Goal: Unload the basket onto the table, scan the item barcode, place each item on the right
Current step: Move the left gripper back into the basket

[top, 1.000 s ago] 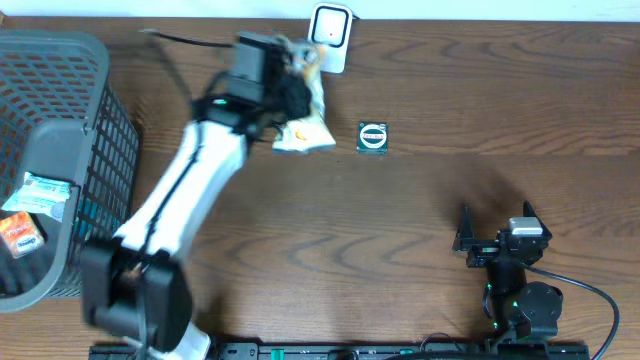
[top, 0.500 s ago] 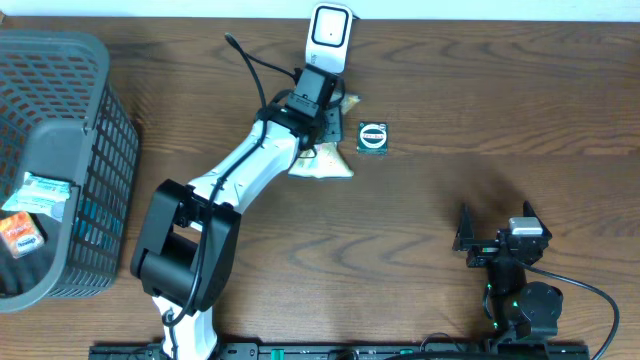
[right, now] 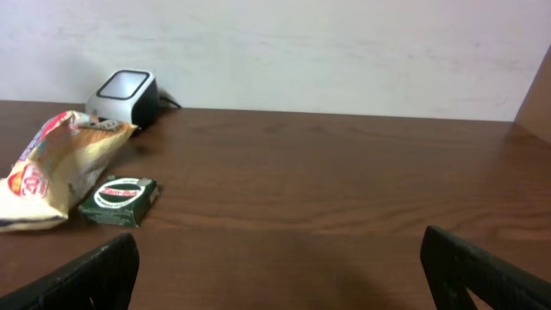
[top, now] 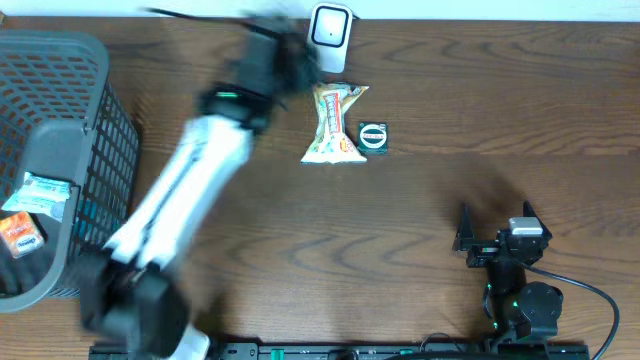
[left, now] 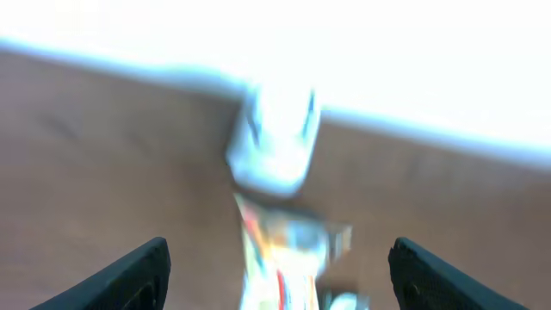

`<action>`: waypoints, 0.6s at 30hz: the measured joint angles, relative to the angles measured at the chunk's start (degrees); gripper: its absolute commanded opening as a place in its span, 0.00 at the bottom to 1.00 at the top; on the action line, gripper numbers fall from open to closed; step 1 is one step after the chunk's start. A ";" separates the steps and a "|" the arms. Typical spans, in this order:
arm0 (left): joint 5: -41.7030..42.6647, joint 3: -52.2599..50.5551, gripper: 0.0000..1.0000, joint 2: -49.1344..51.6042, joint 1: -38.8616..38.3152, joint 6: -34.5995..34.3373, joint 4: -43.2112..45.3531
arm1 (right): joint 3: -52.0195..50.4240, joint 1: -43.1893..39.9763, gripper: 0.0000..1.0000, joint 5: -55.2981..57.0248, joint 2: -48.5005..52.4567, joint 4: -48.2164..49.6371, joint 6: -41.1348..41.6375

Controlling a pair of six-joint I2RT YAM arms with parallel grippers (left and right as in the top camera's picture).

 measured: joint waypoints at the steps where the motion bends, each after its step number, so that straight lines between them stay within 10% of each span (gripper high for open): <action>1: 0.00 0.63 0.80 -3.65 3.15 0.00 0.17 | 0.00 0.00 0.99 0.00 0.00 0.00 0.02; 9: -2.45 2.60 0.81 -21.88 32.02 0.00 -0.04 | 0.00 0.00 0.99 0.00 0.00 0.00 0.00; 18: -2.95 2.58 0.80 -14.45 58.99 0.11 -14.29 | 0.00 0.00 0.99 0.00 0.00 0.02 0.00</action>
